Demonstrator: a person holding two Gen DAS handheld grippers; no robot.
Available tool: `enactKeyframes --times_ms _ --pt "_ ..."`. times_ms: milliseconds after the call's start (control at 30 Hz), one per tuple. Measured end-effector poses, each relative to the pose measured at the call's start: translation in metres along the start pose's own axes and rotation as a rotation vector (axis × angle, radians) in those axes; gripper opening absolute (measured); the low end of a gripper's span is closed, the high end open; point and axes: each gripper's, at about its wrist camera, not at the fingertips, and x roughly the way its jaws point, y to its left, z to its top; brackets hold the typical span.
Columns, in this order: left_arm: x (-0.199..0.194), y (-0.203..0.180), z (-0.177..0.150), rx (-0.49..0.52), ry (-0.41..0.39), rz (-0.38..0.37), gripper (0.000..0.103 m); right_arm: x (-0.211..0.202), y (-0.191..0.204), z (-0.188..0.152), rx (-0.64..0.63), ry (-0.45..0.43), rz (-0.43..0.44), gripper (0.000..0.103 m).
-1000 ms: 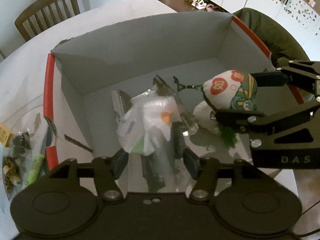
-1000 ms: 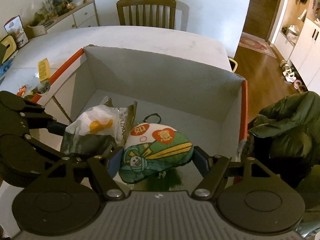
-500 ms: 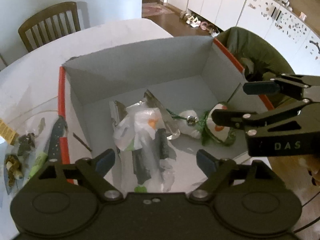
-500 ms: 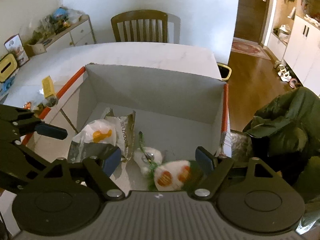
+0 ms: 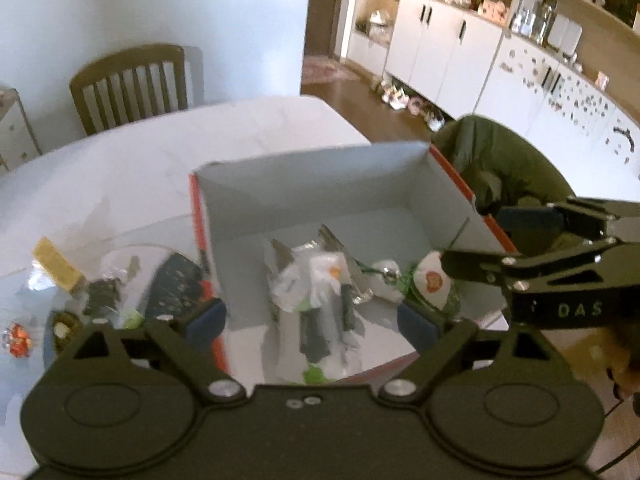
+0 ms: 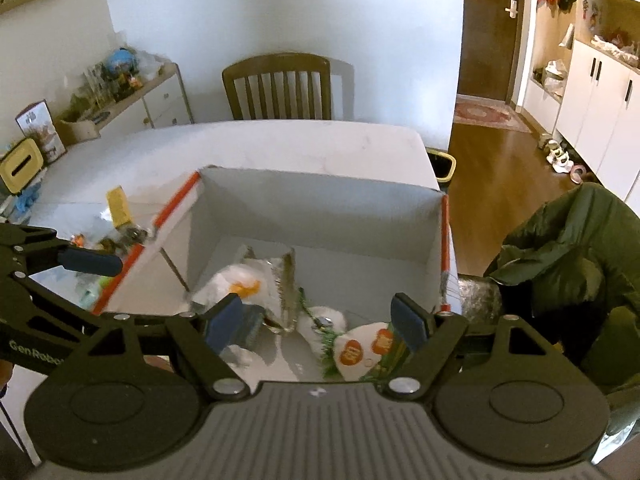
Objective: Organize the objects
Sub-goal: 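Open both tools to drop the plastic bag and green pouch in the box, then withdraw both tools from the box and move them over the remaining table items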
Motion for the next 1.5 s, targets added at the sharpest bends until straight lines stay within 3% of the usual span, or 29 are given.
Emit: enactKeyframes --times_ms 367,1033,1233,1500 --pt "-0.039 0.061 -0.009 -0.078 -0.098 0.016 0.095 -0.021 0.051 0.011 -0.004 -0.06 -0.014 0.084" --pt "-0.091 0.179 -0.027 -0.073 -0.242 0.018 0.103 -0.011 0.172 0.029 0.007 -0.089 -0.057 0.09" --pt "-0.086 0.224 -0.031 -0.122 -0.239 0.047 0.103 0.0 0.205 0.033 0.002 -0.095 -0.047 0.09" --pt "-0.057 0.28 -0.036 -0.169 -0.175 0.094 0.103 0.032 0.246 0.03 -0.04 -0.054 -0.039 0.09"
